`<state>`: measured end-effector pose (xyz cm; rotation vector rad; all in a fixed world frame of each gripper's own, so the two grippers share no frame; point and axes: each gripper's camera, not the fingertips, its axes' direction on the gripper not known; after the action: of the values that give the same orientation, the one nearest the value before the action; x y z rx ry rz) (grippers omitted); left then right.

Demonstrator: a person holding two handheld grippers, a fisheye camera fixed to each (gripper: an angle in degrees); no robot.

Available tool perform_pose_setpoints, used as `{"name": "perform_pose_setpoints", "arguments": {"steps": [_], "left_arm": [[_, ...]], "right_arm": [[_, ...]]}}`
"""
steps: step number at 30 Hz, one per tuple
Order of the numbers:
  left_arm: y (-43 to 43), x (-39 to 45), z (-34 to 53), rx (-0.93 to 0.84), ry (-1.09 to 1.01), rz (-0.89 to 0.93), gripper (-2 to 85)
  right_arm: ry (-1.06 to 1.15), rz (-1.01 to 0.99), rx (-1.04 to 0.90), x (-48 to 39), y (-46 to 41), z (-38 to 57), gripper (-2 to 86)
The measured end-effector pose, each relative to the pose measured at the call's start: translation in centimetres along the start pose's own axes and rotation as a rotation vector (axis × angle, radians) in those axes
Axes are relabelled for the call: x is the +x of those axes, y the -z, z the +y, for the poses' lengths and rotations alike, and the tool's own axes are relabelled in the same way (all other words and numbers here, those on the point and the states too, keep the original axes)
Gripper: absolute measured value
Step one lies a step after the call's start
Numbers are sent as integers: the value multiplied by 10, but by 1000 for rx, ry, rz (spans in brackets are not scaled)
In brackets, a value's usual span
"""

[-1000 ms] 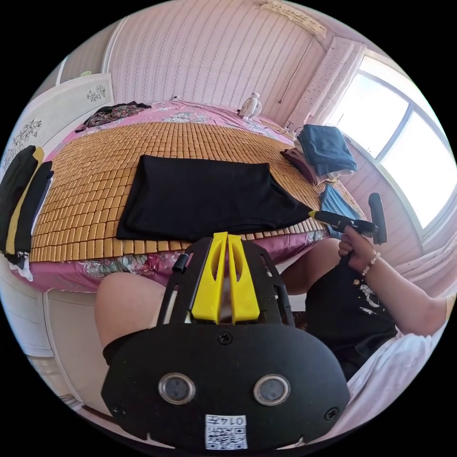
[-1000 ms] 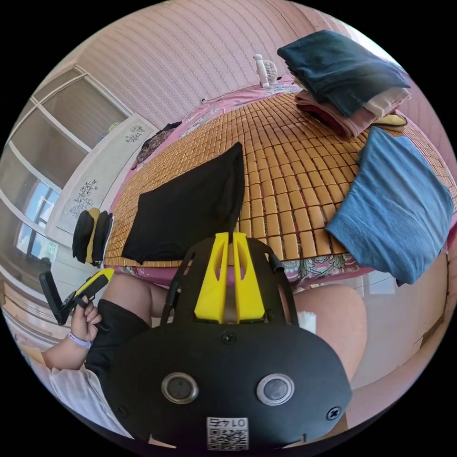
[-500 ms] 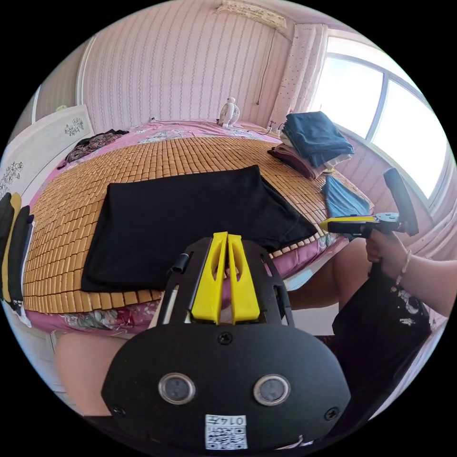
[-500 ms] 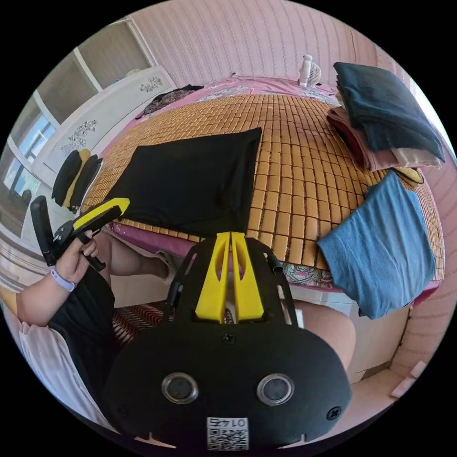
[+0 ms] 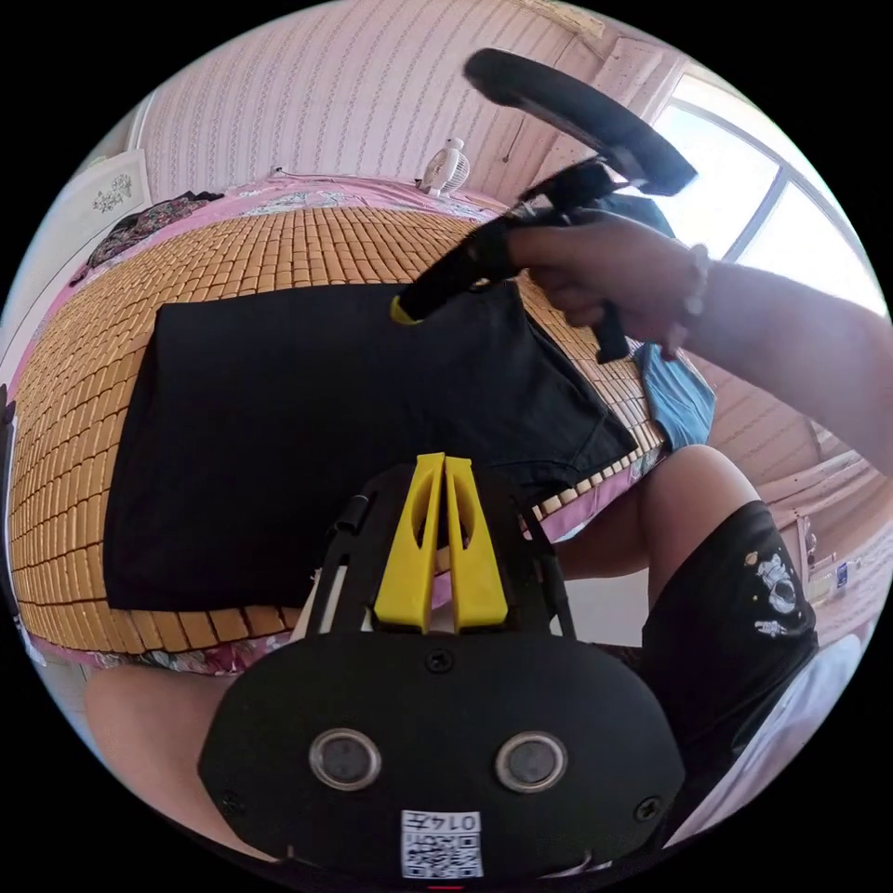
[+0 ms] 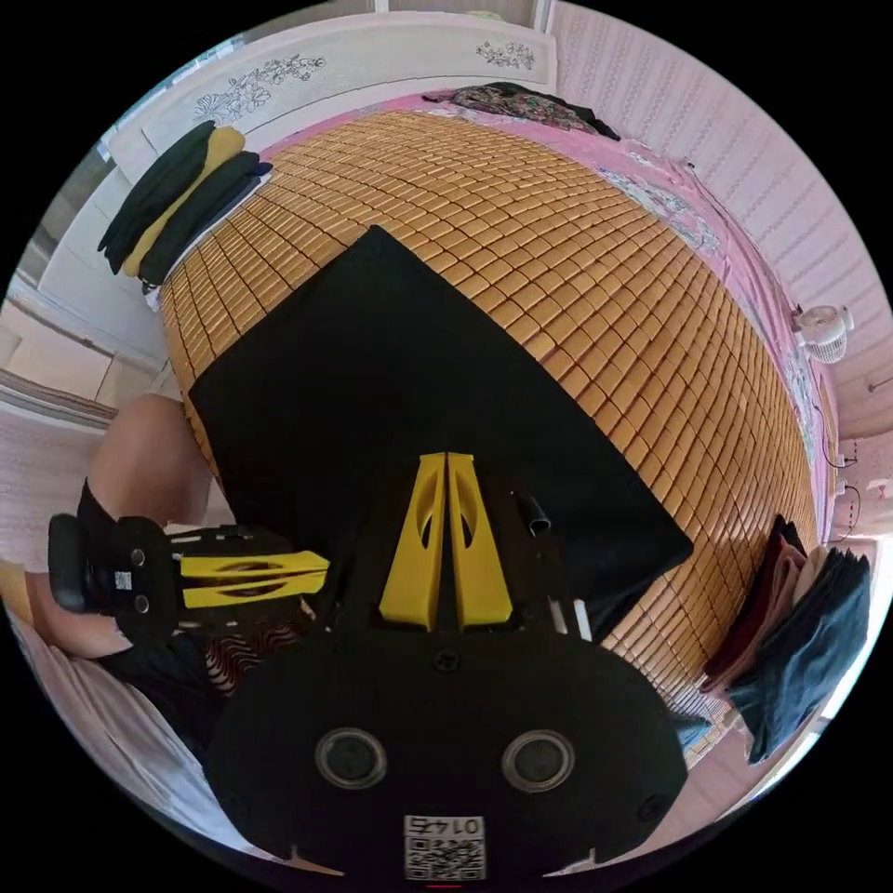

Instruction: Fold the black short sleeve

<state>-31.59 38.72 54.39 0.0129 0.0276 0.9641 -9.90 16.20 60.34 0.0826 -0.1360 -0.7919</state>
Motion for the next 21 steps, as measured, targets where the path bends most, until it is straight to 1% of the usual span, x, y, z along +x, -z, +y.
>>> {"name": "perform_pose_setpoints", "arguments": {"steps": [1, 2, 4, 5, 8, 10, 11, 13, 16, 17, 18, 21], "left_arm": [[-2, -1, -3, -9, 3, 8, -10], [-3, -1, -4, -14, -3, 7, -10], [-6, 1, -8, -28, -15, -6, -10], [-7, 2, -10, -36, -13, -10, -10], [-11, 13, -17, -65, -63, -73, -10], [-14, 18, -20, -71, -76, -96, -10], [-14, 18, -21, -72, -75, -94, -10], [-17, 17, -23, -76, -65, -77, -10], [-20, 18, -25, -76, -72, -79, -10], [-20, 19, -26, -77, -77, -82, -10], [-21, 21, -26, -80, -87, -86, -10], [-24, 25, -27, -79, -98, -88, -10]], "right_arm": [[-3, 7, -18, 1, -6, -11, -9], [-7, 15, -76, 3, -20, -32, -9], [18, -7, -104, 4, -28, -51, -10], [40, -19, -148, 5, -30, -61, -10], [85, -60, -233, 10, -30, -82, -10], [72, -61, -238, 16, -27, -93, -10], [54, -27, -221, 20, -26, -100, -10], [37, -24, -232, 23, -30, -108, -10], [68, -20, -294, 24, -28, -123, -9], [88, 23, -309, 23, -24, -130, -9], [99, 71, -273, 23, -18, -136, -9], [78, 97, -271, 31, -26, -144, -8]]}}
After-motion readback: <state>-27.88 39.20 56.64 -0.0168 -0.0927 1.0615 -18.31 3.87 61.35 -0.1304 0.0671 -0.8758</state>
